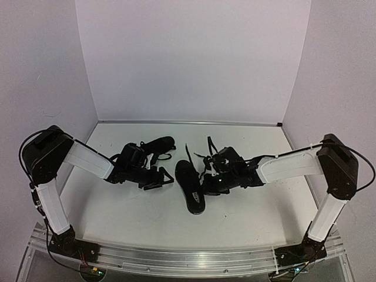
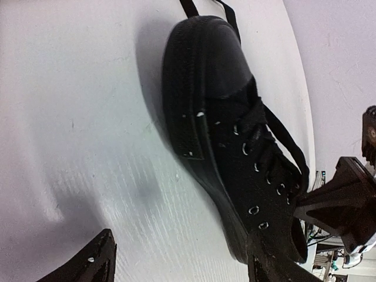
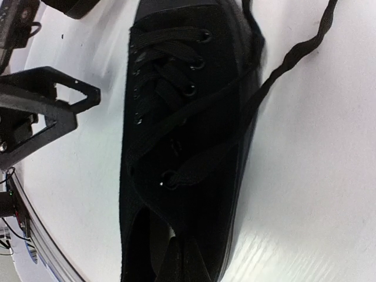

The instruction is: Tie the shoes

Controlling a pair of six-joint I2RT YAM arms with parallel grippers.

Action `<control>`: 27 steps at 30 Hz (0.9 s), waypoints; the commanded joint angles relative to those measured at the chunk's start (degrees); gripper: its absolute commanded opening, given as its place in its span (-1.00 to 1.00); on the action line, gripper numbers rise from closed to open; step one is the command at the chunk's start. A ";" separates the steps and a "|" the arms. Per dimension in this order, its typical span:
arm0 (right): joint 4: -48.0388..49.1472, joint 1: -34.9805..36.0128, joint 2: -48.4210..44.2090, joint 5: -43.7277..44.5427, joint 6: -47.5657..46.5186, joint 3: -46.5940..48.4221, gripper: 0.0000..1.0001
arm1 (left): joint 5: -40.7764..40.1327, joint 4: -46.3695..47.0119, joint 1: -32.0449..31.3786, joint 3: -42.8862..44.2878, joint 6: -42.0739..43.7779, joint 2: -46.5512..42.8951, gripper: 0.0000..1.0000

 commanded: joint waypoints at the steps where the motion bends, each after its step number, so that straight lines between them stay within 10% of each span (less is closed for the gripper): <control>1: -3.06 3.49 -3.27 1.36 5.76 -3.25 -1.00 | 4.98 4.98 -0.46 4.88 0.44 3.74 0.48; 8: -3.11 5.43 -4.86 0.70 7.98 -5.69 -0.59 | 4.41 2.15 -0.73 6.57 2.00 3.96 0.45; 15: -8.49 2.10 -18.56 6.81 4.58 -6.99 0.34 | -2.84 -13.99 -0.75 11.50 11.06 -3.67 0.49; 27: -14.28 -10.90 -0.70 6.81 -10.06 12.16 0.11 | -6.20 -21.08 -0.77 14.69 13.60 -7.05 0.51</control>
